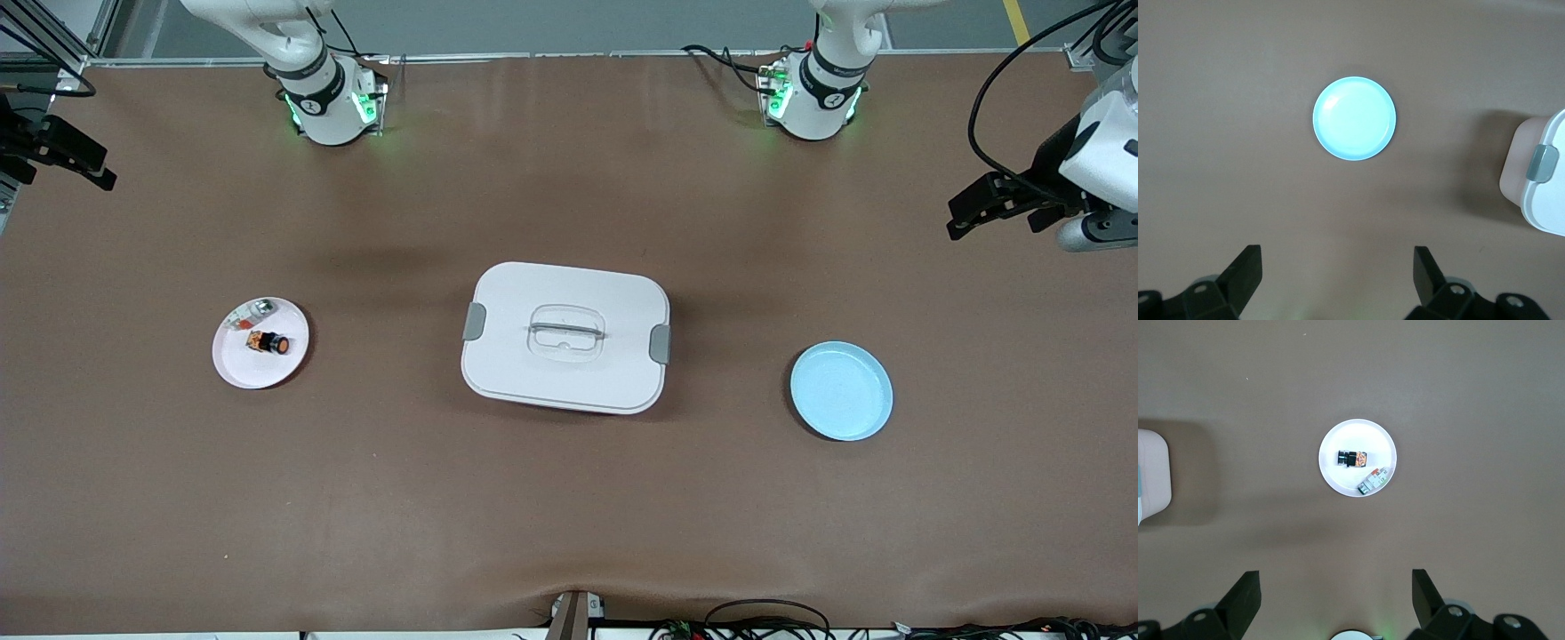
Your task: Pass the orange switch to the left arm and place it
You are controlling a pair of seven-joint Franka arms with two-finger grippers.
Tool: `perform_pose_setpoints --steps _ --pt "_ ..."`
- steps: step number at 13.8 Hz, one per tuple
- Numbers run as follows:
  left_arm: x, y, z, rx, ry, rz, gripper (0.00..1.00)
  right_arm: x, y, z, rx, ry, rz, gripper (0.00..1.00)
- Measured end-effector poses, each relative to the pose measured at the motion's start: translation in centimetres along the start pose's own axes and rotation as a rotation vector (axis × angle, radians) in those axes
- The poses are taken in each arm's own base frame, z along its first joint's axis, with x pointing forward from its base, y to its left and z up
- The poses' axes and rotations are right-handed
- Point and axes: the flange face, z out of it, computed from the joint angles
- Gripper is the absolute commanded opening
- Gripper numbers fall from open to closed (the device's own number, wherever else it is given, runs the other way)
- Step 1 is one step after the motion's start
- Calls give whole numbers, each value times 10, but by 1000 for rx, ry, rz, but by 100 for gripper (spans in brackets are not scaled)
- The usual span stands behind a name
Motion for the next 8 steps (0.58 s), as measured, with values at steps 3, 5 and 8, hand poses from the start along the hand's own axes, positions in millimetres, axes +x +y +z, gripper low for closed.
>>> perform_pose_setpoints --steps 3,5,8 --pt "-1 0 0 1 -6 0 100 0 0 0 0 0 0 100" --pt "-1 0 0 1 -7 0 100 0 0 0 0 0 0 100" --pt "-1 0 0 1 -7 0 100 0 0 0 0 0 0 100"
